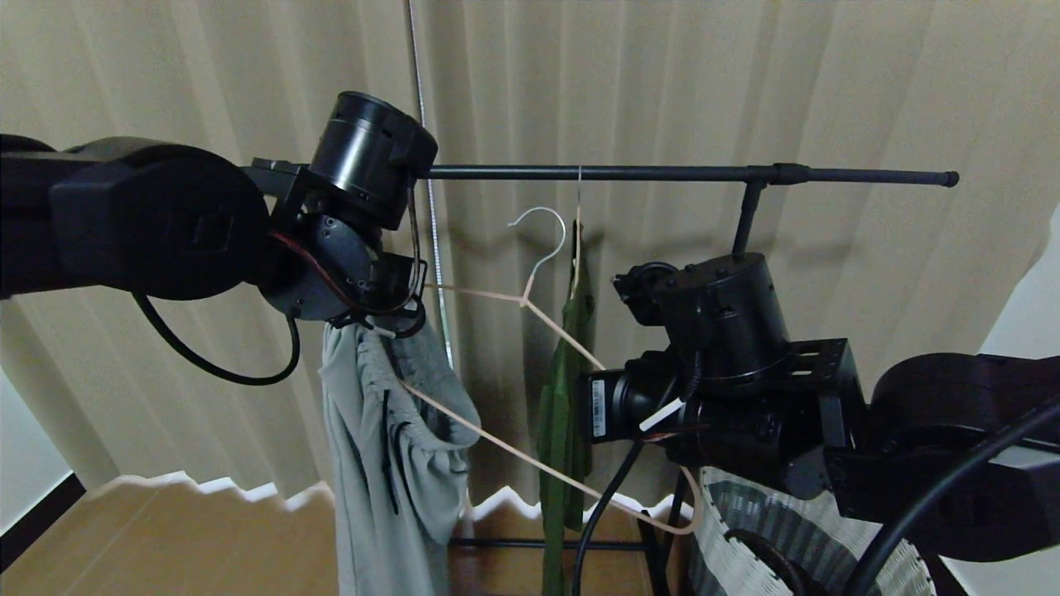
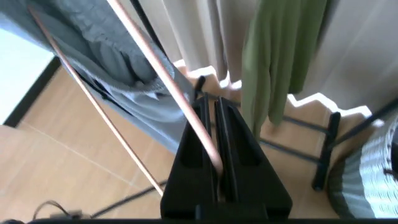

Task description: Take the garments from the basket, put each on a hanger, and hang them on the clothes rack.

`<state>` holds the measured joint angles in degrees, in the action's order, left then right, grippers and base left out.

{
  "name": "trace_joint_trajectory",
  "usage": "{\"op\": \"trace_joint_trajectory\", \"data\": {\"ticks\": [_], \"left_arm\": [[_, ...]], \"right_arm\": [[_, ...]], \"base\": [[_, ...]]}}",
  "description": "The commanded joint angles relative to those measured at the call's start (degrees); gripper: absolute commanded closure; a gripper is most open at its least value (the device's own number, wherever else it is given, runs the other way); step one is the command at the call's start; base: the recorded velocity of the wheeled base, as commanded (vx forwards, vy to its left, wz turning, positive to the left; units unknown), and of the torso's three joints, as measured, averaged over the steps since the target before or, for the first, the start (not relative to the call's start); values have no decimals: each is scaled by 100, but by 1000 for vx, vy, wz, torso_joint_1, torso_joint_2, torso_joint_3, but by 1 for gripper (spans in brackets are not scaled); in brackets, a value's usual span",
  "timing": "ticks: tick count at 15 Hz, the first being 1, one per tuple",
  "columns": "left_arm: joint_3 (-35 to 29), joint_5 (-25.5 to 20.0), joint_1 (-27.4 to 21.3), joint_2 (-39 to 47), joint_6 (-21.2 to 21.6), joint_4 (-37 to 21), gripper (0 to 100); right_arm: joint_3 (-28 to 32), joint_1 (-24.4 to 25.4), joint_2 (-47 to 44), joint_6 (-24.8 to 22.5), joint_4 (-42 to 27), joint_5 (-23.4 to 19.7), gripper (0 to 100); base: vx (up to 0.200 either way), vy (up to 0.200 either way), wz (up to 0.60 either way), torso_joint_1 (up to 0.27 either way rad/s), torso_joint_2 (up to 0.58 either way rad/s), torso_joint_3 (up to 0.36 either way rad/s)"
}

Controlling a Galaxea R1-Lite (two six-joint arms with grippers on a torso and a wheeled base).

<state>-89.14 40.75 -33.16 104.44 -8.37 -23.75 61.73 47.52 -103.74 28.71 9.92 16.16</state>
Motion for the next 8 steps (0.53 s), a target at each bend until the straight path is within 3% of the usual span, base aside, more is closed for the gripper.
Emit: {"op": "trace_joint_trajectory", "data": {"ticks": [1, 5, 6, 7, 8], "left_arm": [[-42, -340, 2, -213, 64, 19, 100], [19, -1359, 11, -705, 714, 2, 100], [37, -1729, -6, -811, 829, -7, 100], [37, -1729, -6, -811, 829, -7, 100], [37, -2115, -50, -837, 873, -7, 100]], "right_arm": [[-91, -6, 3, -67, -8, -70, 100], [-434, -269, 100, -770, 238, -105, 100], [-575, -278, 82, -885, 616, -114, 100], [-575, -278, 82, -885, 616, -114, 100], [-794, -287, 29, -1166, 1187, -114, 100]], "base": [[0, 0, 0, 0, 0, 0], [0, 0, 0, 0, 0, 0], [0, 0, 0, 0, 0, 0], [0, 0, 0, 0, 0, 0], [0, 0, 0, 0, 0, 0]]}}
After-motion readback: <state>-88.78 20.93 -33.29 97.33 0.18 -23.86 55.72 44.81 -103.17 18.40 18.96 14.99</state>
